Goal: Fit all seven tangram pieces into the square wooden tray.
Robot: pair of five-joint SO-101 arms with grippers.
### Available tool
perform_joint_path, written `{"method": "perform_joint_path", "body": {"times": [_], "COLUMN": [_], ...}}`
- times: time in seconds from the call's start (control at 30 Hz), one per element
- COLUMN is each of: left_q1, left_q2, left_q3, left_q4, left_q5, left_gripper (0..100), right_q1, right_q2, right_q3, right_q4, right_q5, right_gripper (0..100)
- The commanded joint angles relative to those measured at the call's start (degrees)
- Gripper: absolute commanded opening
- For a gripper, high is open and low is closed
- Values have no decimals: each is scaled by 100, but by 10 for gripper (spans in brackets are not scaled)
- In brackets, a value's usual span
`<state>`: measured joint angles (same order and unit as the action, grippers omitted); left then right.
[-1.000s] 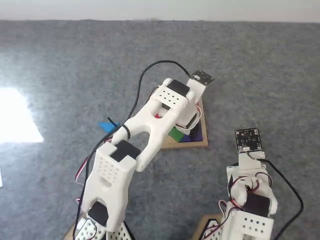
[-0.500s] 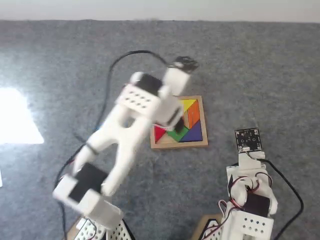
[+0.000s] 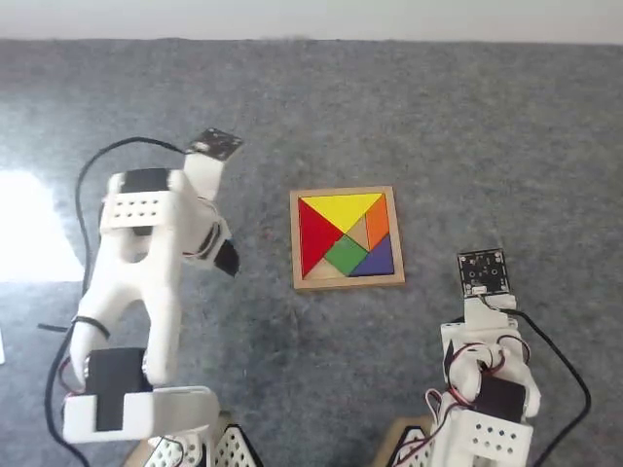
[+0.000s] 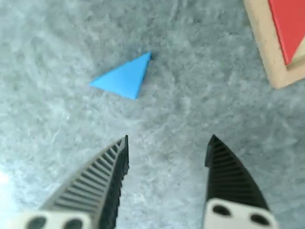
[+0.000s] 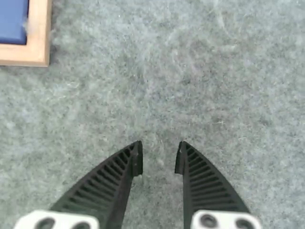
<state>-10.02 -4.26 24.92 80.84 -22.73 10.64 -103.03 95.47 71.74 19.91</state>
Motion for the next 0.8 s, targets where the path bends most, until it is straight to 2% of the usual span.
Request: {"method": "perform_joint_path", "body": {"times": [0.0, 0.17, 0.43, 0.77], "left_q1": [-62, -62, -97, -70], "left_q2": [-62, 510, 1635, 2602], "left_q3": [84, 84, -629, -1666], "left_q4": [-360, -985, -1090, -1090], "left_q5": [-536, -967, -1837, -2022], "left_gripper": [246, 246, 246, 246], "right_q1": [4, 4, 4, 4], "right_q2": [-48, -48, -48, -48], "right_q3": [97, 97, 97, 97], "right_q4": [-4, -4, -13, -13], "right_q5": [79, 79, 79, 79], "right_gripper": [133, 133, 135, 136]}}
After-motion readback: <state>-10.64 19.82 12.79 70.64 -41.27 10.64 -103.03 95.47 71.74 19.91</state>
